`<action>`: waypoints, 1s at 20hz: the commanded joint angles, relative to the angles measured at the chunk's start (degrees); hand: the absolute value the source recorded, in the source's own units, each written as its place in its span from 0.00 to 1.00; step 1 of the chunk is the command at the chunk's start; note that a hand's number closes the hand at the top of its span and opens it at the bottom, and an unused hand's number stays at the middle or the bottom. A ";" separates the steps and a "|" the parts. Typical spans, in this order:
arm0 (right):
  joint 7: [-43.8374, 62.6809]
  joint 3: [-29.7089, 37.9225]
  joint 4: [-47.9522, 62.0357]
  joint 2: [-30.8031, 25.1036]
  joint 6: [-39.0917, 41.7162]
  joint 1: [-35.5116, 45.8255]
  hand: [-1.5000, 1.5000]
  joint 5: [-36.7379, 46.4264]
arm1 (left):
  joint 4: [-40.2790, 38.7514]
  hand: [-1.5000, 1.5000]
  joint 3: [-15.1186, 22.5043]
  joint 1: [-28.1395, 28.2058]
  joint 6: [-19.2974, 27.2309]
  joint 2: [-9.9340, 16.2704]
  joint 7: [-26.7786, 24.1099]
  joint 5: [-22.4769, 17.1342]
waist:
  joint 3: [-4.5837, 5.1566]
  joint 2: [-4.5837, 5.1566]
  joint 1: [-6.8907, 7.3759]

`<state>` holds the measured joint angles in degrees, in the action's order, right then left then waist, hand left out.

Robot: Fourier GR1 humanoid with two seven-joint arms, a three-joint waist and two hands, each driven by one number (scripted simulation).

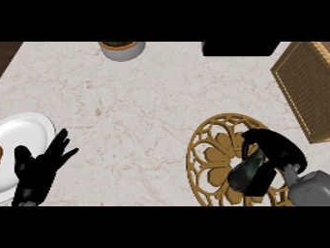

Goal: Pick the eggplant from the placemat and place it in the basket

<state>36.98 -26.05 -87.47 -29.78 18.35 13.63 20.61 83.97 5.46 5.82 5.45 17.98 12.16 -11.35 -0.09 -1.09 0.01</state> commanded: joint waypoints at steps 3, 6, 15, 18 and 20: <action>-8.43 -8.27 -9.38 -6.69 -2.04 -5.54 1.00 11.70 | -3.75 0.50 0.76 2.37 1.93 -1.08 2.26 1.84 | 0.11 0.74 -1.33; -12.42 -12.17 -13.99 -10.07 -6.91 -9.49 1.00 19.01 | -1.00 0.50 0.58 3.16 0.19 -0.27 3.89 0.24 | 0.05 0.65 -1.33; -15.34 -3.28 -23.50 -9.23 -19.99 -16.37 1.00 16.91 | -4.61 0.50 0.85 2.09 1.26 -2.47 0.72 2.49 | 0.10 0.93 -2.09; -17.27 2.77 -28.69 -0.95 -24.91 -17.06 1.00 3.22 | -1.66 0.50 -1.40 3.91 0.47 -0.12 2.16 0.64 | -0.13 0.87 -3.20; -16.96 6.63 -33.86 0.56 -27.93 -16.51 1.00 1.11 | -0.74 0.50 -1.24 5.66 -0.16 -0.25 2.21 -0.03 | -0.03 0.56 -2.76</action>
<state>20.78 -25.38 -114.20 -33.91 -4.32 -2.35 29.17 85.99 4.06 8.71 6.06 17.56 12.52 -10.83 -0.78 -0.89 -2.35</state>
